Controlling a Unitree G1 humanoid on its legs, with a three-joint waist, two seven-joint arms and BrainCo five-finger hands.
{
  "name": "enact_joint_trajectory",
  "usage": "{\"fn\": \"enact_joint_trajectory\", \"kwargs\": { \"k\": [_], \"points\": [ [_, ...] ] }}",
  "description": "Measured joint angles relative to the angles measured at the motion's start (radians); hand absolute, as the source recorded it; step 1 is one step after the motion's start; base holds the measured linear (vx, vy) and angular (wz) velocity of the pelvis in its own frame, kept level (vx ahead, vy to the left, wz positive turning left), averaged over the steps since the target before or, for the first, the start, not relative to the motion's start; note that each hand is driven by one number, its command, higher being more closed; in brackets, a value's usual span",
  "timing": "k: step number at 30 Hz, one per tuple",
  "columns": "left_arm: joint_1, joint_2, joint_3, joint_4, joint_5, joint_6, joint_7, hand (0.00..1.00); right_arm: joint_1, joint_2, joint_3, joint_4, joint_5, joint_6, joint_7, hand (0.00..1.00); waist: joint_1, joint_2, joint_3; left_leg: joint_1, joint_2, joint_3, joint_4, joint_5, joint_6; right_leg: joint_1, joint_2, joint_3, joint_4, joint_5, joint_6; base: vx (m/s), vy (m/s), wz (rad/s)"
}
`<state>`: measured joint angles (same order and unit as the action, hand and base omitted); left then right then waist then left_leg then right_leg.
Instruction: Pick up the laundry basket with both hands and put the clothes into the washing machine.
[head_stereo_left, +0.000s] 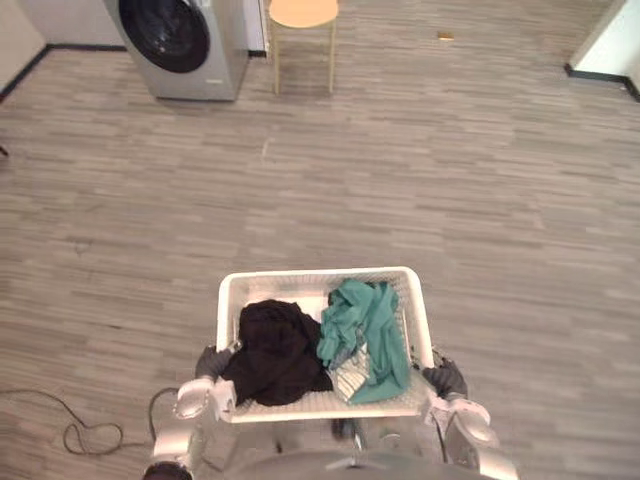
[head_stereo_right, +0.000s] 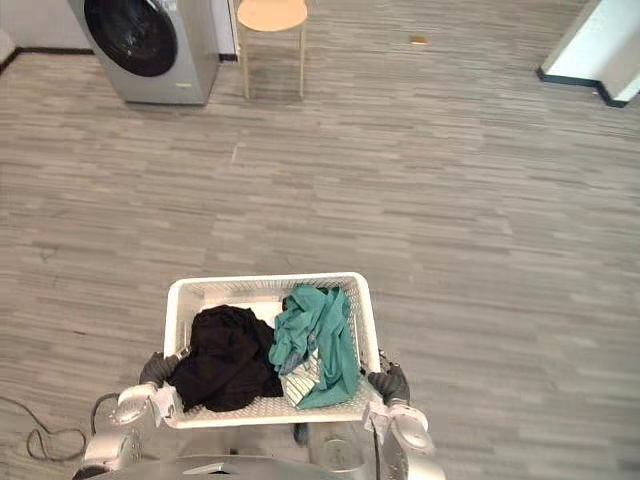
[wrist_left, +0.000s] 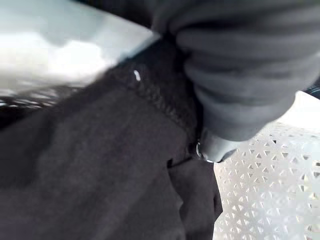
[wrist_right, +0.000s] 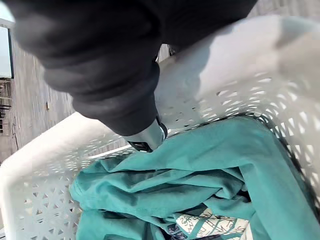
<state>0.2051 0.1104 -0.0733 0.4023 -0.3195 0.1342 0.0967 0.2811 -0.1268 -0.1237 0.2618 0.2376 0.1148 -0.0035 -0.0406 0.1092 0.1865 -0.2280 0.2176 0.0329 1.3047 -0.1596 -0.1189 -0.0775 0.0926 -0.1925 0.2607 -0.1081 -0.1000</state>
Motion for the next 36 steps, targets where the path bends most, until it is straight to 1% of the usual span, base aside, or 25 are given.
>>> {"fn": "enact_joint_trajectory", "kwargs": {
  "k": [2,3,5,6,7,8,9,10,11,13,14,17,18,20,22,24,25,26,27,28,29,30,33,35,36],
  "points": [
    [0.009,0.003,0.000,-0.060,0.019,-0.014,-0.011,1.00,0.014,0.002,-0.002,-0.007,0.010,-0.004,0.001,1.00,0.030,-0.029,0.018,-0.079,0.001,0.059,0.001,-0.033,0.039,0.151,-0.009,0.036,-0.088,-0.002,-0.003,0.72,-0.132,-0.04],
    [0.009,0.008,0.002,-0.073,0.020,-0.022,-0.015,1.00,0.003,-0.001,-0.002,-0.018,0.015,-0.014,0.003,1.00,0.041,-0.047,0.021,-0.132,0.001,0.122,-0.082,-0.063,0.052,0.223,-0.021,0.060,-0.142,-0.002,-0.003,0.65,-0.057,-0.40],
    [0.001,-0.002,0.009,-0.077,0.019,-0.023,-0.017,1.00,-0.035,-0.006,-0.005,-0.014,0.025,-0.026,0.002,1.00,0.057,-0.044,0.014,-0.186,-0.011,0.193,-0.367,-0.074,0.065,0.287,-0.040,0.088,-0.187,-0.007,-0.010,0.69,0.020,-0.64],
    [-0.003,-0.010,0.017,-0.078,0.019,-0.027,-0.017,1.00,-0.062,-0.016,-0.002,0.007,0.025,-0.032,0.002,1.00,0.077,-0.047,0.011,-0.199,-0.049,0.190,-0.650,-0.035,0.058,0.307,-0.066,0.124,-0.188,-0.032,-0.007,0.75,0.128,-0.95],
    [-0.006,-0.014,0.021,-0.079,0.019,-0.027,-0.017,1.00,-0.073,-0.033,0.003,0.024,0.031,-0.044,0.004,1.00,0.098,-0.040,0.002,-0.205,-0.070,0.156,-0.912,0.055,0.042,0.331,-0.080,0.148,-0.198,-0.069,0.025,0.62,0.116,-0.98],
    [-0.004,-0.015,0.022,-0.079,0.019,-0.027,-0.017,1.00,-0.076,-0.039,0.003,0.033,0.031,-0.046,0.007,1.00,0.101,-0.032,-0.003,-0.210,-0.069,0.141,-0.991,0.087,0.033,0.344,-0.081,0.158,-0.201,-0.090,0.055,0.66,0.221,-0.84],
    [-0.002,-0.014,0.022,-0.072,0.020,-0.027,-0.015,1.00,-0.078,-0.035,0.004,0.063,0.031,-0.044,0.011,1.00,0.100,-0.042,-0.014,-0.215,-0.080,0.132,-0.987,0.195,0.053,0.380,-0.107,0.178,-0.166,-0.166,0.102,0.54,0.205,-0.55],
    [-0.002,-0.014,0.024,-0.065,0.025,-0.026,-0.011,1.00,-0.082,-0.019,0.003,0.087,0.030,-0.041,0.009,1.00,0.100,-0.060,-0.030,-0.215,-0.103,0.135,-0.946,0.234,0.090,0.373,-0.135,0.188,-0.105,-0.211,0.121,0.99,0.356,-0.51],
    [-0.010,0.008,0.032,-0.041,0.045,-0.020,-0.002,1.00,-0.090,0.012,0.003,0.139,0.019,-0.041,0.006,1.00,0.078,-0.125,-0.061,-0.193,-0.153,0.171,-0.865,0.142,0.143,0.221,-0.221,0.198,0.283,-0.222,0.172,0.74,0.248,-0.28],
    [-0.011,0.026,0.031,-0.032,0.045,-0.016,-0.002,1.00,-0.086,0.028,0.005,0.149,0.005,-0.041,0.009,1.00,0.065,-0.166,-0.048,-0.133,-0.187,0.191,-0.866,0.097,0.153,0.099,-0.273,0.193,0.569,-0.063,0.217,0.65,0.209,0.01],
    [-0.013,0.042,0.026,-0.023,0.045,0.001,0.001,1.00,-0.078,0.047,0.005,0.157,0.000,-0.036,0.009,1.00,0.045,-0.186,-0.036,-0.066,-0.205,0.186,-0.874,0.060,0.166,0.001,-0.286,0.196,0.802,0.020,0.239,0.53,0.133,0.27],
    [0.015,0.046,0.022,-0.033,0.044,0.019,0.005,1.00,-0.043,0.039,0.029,0.139,-0.009,-0.022,0.011,1.00,0.039,-0.152,0.000,0.149,-0.196,0.181,-0.952,0.018,0.173,-0.136,-0.257,0.125,0.940,-0.060,0.170,0.65,0.103,-0.02],
    [0.030,0.042,0.022,-0.054,0.028,0.019,0.005,1.00,-0.020,0.039,0.032,0.077,-0.008,-0.042,0.018,1.00,0.038,-0.125,0.007,0.225,-0.182,0.167,-1.003,-0.007,0.162,-0.200,-0.234,0.081,0.872,-0.096,0.138,0.64,0.022,0.04],
    [0.014,0.040,0.026,-0.080,0.015,0.012,0.005,1.00,-0.009,0.039,0.024,0.023,-0.009,-0.044,0.016,1.00,0.029,-0.111,0.007,0.278,-0.168,0.136,-1.032,-0.053,0.144,-0.277,-0.226,0.021,0.633,-0.124,0.136,0.48,-0.059,0.35],
    [0.000,0.046,0.012,-0.078,0.016,0.013,0.004,1.00,0.014,0.047,0.019,0.000,-0.008,-0.038,0.014,1.00,0.024,-0.120,0.000,0.343,-0.161,0.103,-1.028,-0.137,0.117,-0.271,-0.224,0.019,0.161,-0.032,0.167,0.46,-0.144,0.47],
    [0.018,0.044,0.008,-0.078,0.017,0.015,0.004,1.00,0.044,0.045,0.020,-0.041,-0.009,-0.027,0.013,1.00,0.026,-0.128,-0.020,0.412,-0.158,0.081,-1.024,-0.212,0.094,-0.273,-0.224,0.078,0.056,0.029,0.180,0.56,-0.238,0.33],
    [0.030,0.027,0.018,-0.080,0.021,0.019,0.004,1.00,0.067,0.038,0.022,-0.053,-0.008,-0.025,0.013,1.00,0.022,-0.105,-0.039,0.465,-0.130,0.069,-1.012,-0.249,0.084,-0.273,-0.196,0.087,0.140,0.066,0.161,0.80,-0.330,0.51],
    [0.037,0.023,0.025,-0.089,0.022,0.019,0.002,1.00,0.065,0.040,0.021,-0.054,-0.008,-0.024,0.012,1.00,0.012,-0.104,-0.056,0.449,-0.111,0.061,-0.931,-0.257,0.097,-0.272,-0.188,0.078,0.182,0.065,0.157,0.83,-0.372,0.85],
    [0.038,-0.006,0.027,-0.097,0.033,0.020,0.000,1.00,0.062,0.031,0.012,-0.053,-0.008,-0.023,0.008,1.00,-0.008,-0.062,-0.066,0.316,-0.044,0.039,-0.623,-0.225,0.095,-0.255,-0.182,0.030,0.253,0.007,0.130,0.83,-0.360,0.77],
    [0.056,-0.040,0.028,-0.107,0.048,0.022,-0.002,1.00,0.063,0.001,0.001,-0.055,-0.007,-0.020,0.009,1.00,-0.004,-0.008,-0.065,0.187,0.027,0.014,-0.351,-0.048,0.095,-0.201,-0.147,-0.006,0.263,-0.043,0.106,0.67,-0.313,0.52],
    [0.071,-0.052,0.028,-0.107,0.051,0.023,-0.001,1.00,0.065,-0.012,0.002,-0.056,-0.006,-0.017,0.009,1.00,0.009,0.004,-0.059,0.139,0.059,0.006,-0.243,0.062,0.091,-0.172,-0.130,-0.011,0.259,-0.063,0.094,0.68,-0.226,-0.03],
    [0.097,-0.073,0.028,-0.106,0.051,0.029,-0.001,1.00,0.068,-0.027,-0.002,-0.055,-0.007,-0.006,0.008,1.00,0.029,0.036,-0.058,0.056,0.096,-0.004,-0.063,0.098,0.082,-0.096,-0.100,-0.014,0.238,-0.099,0.081,0.55,-0.146,-0.16],
    [0.094,-0.060,0.024,-0.124,0.060,0.017,-0.009,1.00,0.072,-0.019,0.003,-0.051,0.002,-0.004,0.006,1.00,0.047,0.020,-0.056,-0.070,0.105,0.070,0.011,0.056,0.094,0.095,-0.086,-0.011,0.085,-0.122,0.076,0.72,-0.188,0.02],
    [0.083,-0.051,0.034,-0.122,0.059,0.012,-0.013,1.00,0.048,-0.007,0.003,-0.051,0.002,-0.008,0.006,1.00,0.061,0.000,-0.058,-0.123,0.104,0.166,-0.153,0.004,0.088,0.187,-0.086,0.002,-0.015,-0.120,0.079,0.60,-0.101,-0.17],
    [0.071,-0.050,0.038,-0.119,0.059,0.009,-0.013,1.00,0.030,-0.009,0.003,-0.047,0.002,-0.009,0.005,1.00,0.083,-0.005,-0.060,-0.138,0.095,0.219,-0.345,-0.015,0.077,0.231,-0.086,0.020,-0.062,-0.120,0.079,0.58,0.004,-0.45]
  ]
}}
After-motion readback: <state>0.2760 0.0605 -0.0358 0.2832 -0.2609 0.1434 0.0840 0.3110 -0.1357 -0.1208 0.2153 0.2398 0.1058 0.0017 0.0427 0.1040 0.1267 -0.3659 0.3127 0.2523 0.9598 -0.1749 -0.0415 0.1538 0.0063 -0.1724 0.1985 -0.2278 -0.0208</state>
